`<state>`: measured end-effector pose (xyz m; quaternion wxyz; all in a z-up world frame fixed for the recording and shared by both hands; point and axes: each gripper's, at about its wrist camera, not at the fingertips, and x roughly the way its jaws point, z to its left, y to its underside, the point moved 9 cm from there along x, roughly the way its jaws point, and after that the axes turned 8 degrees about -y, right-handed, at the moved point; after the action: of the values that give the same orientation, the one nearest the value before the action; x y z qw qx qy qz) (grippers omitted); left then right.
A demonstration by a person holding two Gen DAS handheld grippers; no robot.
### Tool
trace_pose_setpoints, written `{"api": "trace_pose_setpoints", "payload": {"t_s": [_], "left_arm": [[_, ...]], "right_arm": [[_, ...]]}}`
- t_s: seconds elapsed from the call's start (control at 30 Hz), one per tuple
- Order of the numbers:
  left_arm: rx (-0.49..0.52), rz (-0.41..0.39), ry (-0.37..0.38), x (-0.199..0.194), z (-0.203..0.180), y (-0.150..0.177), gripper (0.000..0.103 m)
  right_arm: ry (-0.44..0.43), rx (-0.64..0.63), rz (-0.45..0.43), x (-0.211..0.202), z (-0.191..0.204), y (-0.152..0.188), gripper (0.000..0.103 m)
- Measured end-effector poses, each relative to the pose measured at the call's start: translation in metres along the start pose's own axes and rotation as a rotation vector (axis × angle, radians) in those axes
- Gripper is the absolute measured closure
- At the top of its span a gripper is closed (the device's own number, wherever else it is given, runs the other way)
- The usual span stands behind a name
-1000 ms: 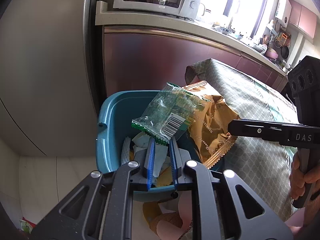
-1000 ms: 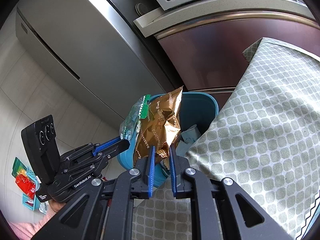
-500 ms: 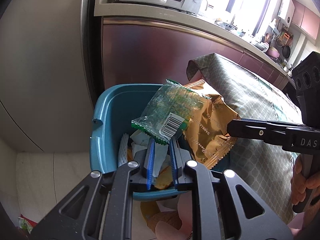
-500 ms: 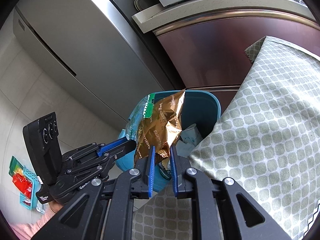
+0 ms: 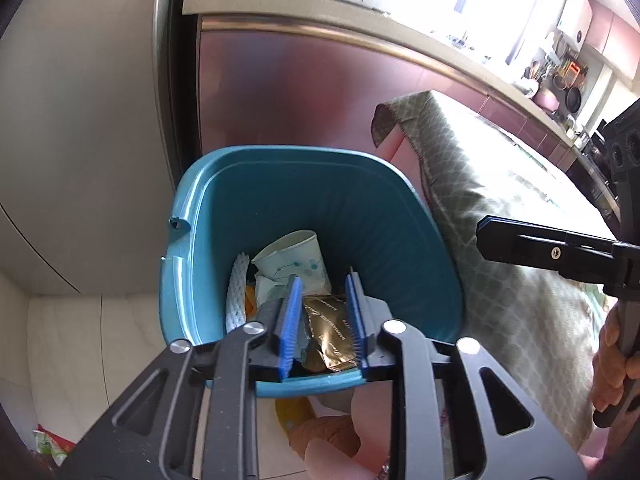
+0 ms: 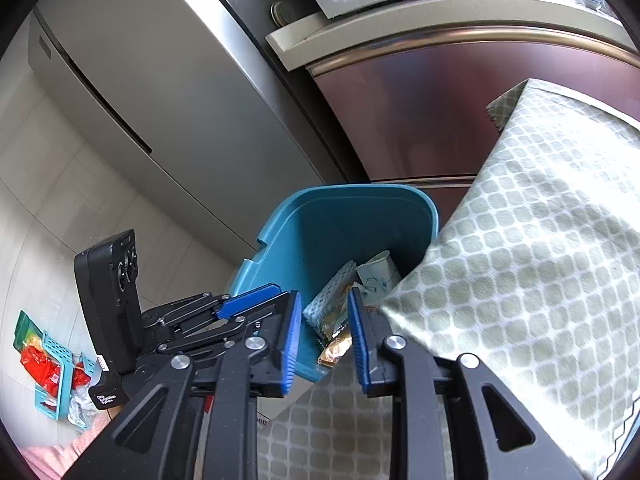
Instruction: Collect trash
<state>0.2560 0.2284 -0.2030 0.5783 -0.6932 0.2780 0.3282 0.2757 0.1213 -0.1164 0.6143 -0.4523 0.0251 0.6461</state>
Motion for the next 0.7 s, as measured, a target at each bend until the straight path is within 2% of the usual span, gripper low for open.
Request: {"api": "trace_pose_setpoints", "payload": {"t_s": [0.17,0.2,0.3,0.43,0.5,0.63,0.7], "left_arm": [[0.02,-0.082,-0.018,-0.03,-0.006,-0.003,0.051],[0.022,-0.1,-0.024,-0.037,-0.007,-0.004,0.042],[0.034,-0.151,-0.031,-0.059,-0.013,-0.005,0.032],[0.046,-0.222,-0.057,-0.089,-0.02,-0.006,0.007],[0.052,-0.255,-0.073,-0.104,-0.022,-0.004,0.005],[0.034,-0.297,-0.09,-0.127,-0.028,0.002,0.005],[0.025,-0.332,-0.092,-0.141,-0.032,0.005,0.005]], "right_arm": [[0.007,-0.041,-0.048,-0.023,0.005,0.005,0.062],[0.01,-0.05,-0.057,-0.028,0.006,0.007,0.059],[0.02,-0.077,-0.087,-0.042,0.01,0.012,0.051],[0.054,-0.131,-0.131,-0.062,0.017,0.021,0.04],[0.071,-0.157,-0.155,-0.074,0.019,0.026,0.033],[0.101,-0.179,-0.203,-0.097,0.022,0.037,0.029],[0.128,-0.199,-0.243,-0.111,0.026,0.045,0.02]]}}
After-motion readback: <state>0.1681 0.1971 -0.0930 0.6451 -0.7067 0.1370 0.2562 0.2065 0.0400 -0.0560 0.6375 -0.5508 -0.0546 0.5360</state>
